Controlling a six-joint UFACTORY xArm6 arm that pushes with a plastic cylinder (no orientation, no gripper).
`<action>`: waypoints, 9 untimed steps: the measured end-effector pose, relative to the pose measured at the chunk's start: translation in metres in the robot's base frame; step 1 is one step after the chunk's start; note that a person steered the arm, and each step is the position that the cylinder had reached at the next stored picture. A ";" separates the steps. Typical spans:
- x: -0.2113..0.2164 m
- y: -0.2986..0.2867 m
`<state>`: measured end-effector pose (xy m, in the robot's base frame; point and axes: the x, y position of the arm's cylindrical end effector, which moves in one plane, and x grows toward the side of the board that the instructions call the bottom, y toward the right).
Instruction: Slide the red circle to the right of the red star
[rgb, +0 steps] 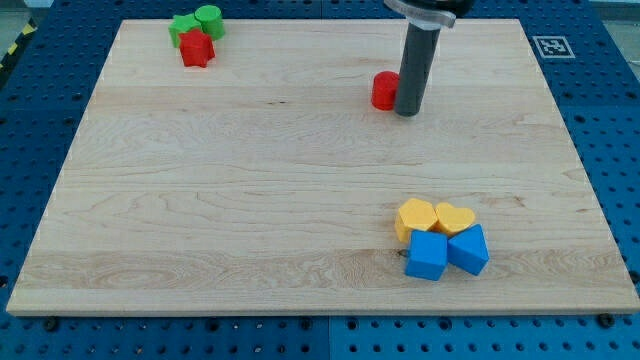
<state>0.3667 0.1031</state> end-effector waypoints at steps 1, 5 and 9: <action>-0.022 -0.046; -0.045 -0.032; -0.067 -0.146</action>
<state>0.2999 -0.0429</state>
